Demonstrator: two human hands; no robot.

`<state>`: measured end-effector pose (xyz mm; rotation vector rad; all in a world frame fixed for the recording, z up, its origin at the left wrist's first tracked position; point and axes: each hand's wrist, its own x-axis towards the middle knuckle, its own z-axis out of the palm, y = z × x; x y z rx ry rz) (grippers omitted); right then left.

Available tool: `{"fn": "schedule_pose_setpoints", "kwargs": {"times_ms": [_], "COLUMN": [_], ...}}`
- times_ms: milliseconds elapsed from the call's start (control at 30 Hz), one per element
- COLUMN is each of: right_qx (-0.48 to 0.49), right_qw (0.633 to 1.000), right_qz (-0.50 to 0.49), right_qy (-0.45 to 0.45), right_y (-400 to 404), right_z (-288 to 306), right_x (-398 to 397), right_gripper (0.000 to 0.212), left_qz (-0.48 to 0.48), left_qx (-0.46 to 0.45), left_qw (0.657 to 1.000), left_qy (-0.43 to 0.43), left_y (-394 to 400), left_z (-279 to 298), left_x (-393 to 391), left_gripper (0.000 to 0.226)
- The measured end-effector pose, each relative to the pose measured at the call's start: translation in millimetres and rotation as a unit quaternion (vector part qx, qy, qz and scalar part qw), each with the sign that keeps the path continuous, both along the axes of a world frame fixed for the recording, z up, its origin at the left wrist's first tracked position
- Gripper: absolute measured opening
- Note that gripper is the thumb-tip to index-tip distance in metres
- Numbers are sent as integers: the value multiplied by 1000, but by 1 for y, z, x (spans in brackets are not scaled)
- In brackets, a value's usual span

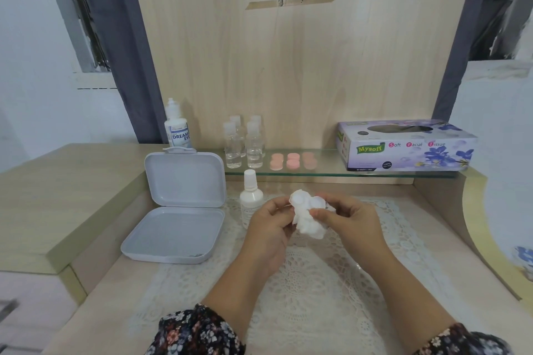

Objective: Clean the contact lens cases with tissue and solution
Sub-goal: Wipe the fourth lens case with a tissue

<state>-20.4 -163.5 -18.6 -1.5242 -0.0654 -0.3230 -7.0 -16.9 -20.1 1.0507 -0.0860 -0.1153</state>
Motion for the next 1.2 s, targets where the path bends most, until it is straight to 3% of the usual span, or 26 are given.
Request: {"fn": "schedule_pose_setpoints", "kwargs": {"times_ms": [167,233,333,433,567,767,967,1200], "right_qx": [1,-3,-7,-24,-41,-102,-113,-55], "right_qw": [999,999,999,1000,999,995,993,996], "right_qz": [-45,-51,-40,-20,-9,-8,-27,-58], "right_qy": [-14,-18,-7,2,0,17,9,30], "right_y": [-2,-3,-2,-1,-2,0,0,-13], "right_z": [-1,-2,-3,-4,-2,-3,-4,3], "right_x": [1,1,3,3,1,-1,-2,-5], "right_gripper": [24,23,23,20,18,17,19,9], "left_qz": [-81,-101,-77,-36,11,-67,-81,69], "left_qx": [-3,35,124,144,114,5,-5,116], "left_qw": [997,994,989,989,993,997,995,991], "left_qy": [7,-11,-24,-4,20,45,51,10], "left_y": [-2,-3,-5,-2,1,1,3,7], "left_z": [3,2,-3,-3,-2,6,6,2], "left_x": [-3,-5,-5,-4,-1,-4,-3,-1], "left_gripper": [27,29,15,8,10,22,21,14]}}
